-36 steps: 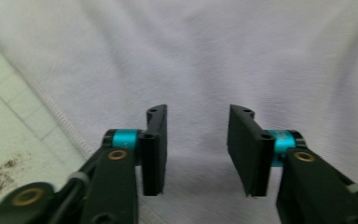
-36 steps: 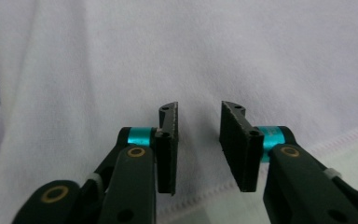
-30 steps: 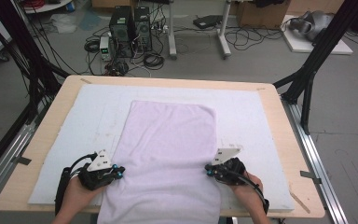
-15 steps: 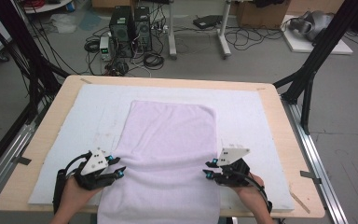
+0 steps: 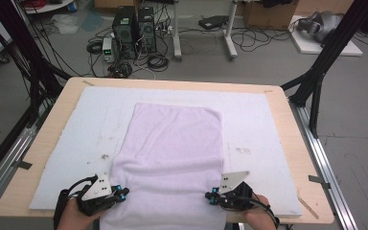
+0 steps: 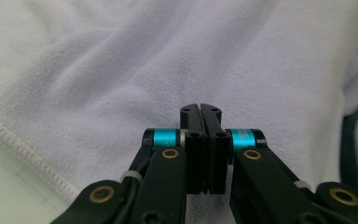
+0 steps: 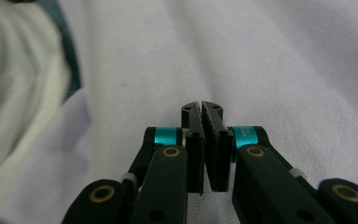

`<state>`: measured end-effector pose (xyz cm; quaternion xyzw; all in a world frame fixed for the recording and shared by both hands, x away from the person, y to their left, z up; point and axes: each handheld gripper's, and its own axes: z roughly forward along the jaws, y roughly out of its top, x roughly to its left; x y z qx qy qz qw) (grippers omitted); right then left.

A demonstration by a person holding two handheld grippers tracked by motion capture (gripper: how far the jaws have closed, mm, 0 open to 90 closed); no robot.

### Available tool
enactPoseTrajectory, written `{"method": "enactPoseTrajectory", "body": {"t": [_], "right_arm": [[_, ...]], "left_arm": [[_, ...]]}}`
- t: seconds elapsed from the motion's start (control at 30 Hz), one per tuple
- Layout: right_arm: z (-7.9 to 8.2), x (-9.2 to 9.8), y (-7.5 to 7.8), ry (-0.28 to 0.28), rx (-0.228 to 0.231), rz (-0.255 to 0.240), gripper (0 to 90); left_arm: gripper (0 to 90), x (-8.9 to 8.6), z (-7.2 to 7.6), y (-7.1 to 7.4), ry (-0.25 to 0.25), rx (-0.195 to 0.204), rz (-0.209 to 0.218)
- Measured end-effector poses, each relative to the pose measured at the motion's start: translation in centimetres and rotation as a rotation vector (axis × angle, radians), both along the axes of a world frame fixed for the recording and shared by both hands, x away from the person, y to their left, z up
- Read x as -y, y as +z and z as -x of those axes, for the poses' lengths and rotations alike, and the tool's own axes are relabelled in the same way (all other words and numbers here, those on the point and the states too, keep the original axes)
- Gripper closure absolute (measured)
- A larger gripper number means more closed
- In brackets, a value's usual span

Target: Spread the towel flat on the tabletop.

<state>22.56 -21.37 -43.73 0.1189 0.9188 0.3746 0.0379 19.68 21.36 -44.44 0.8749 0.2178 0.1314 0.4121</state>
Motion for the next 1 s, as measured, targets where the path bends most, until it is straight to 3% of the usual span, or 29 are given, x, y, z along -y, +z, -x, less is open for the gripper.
{"method": "enactPoseTrajectory", "body": {"t": [0.13, 0.2, 0.23, 0.27, 0.37, 0.6, 0.83, 1.0], "right_arm": [[1.4, 1.0, 1.7, 0.063, -0.014, -0.113, 84.6], [0.8, 1.2, 2.2, 0.022, 0.004, -0.118, 76.9], [0.3, 1.2, 2.4, 0.007, -0.009, -0.114, 75.7], [-0.1, 1.1, 2.4, -0.006, -0.002, -0.112, 73.1], [-1.4, 0.9, 2.2, -0.058, 0.001, -0.093, 69.4], [-4.1, 0.9, 2.0, -0.167, -0.007, -0.075, 57.6], [-6.6, 1.6, 3.1, -0.269, 0.015, -0.088, 44.5], [-9.0, 1.8, 3.7, -0.299, 0.013, -0.087, 39.3]], "left_arm": [[85.8, -0.8, 1.7, 1.1, -0.005, 0.01, 0.026], [75.0, -0.9, 1.5, 1.7, 0.019, 0.023, 0.033], [70.0, -1.0, 1.2, 1.8, 0.027, 0.032, 0.036], [68.8, -1.0, 1.0, 1.9, 0.036, 0.036, 0.044], [60.3, -1.0, -0.6, 1.9, 0.062, 0.037, 0.048], [49.8, -0.2, -3.6, 2.1, 0.093, 0.04, 0.071], [42.0, 0.4, -6.6, 3.5, 0.124, 0.041, 0.08], [38.6, 0.4, -8.8, 4.5, 0.159, 0.059, 0.076]]}}
